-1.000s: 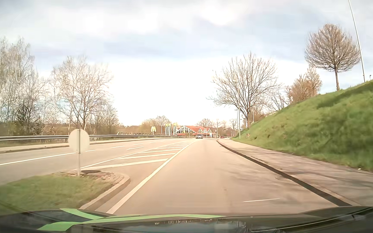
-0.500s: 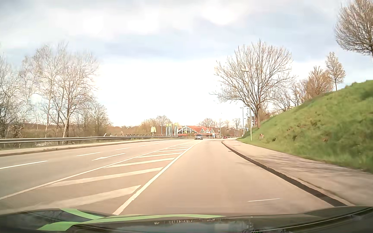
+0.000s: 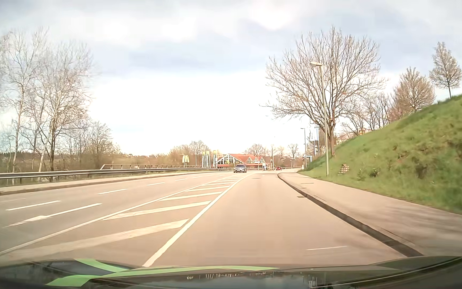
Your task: Follow the waypoints while adhering to traffic rules and regulations
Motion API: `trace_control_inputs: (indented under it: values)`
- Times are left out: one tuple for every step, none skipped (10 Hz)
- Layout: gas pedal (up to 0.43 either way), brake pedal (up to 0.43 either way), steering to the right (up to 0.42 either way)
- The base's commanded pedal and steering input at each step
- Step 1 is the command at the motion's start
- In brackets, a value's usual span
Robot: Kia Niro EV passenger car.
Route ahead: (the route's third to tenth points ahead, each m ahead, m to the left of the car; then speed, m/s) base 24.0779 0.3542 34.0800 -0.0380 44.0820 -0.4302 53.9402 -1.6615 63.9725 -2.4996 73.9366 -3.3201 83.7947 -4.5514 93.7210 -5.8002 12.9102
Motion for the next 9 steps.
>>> trace_control_inputs:
  values:
    - [0.000, 0.000, 0.007]
    - [0.000, 0.000, 0.008]
    - [0.000, 0.000, 0.008]
    - [0.000, 0.000, 0.007]
    - [0.000, 0.000, 0.007]
    - [0.000, 0.000, 0.007]
    - [0.000, 0.000, 0.007]
    - [0.000, 0.006, 0.007]
    - [0.000, 0.024, 0.007]
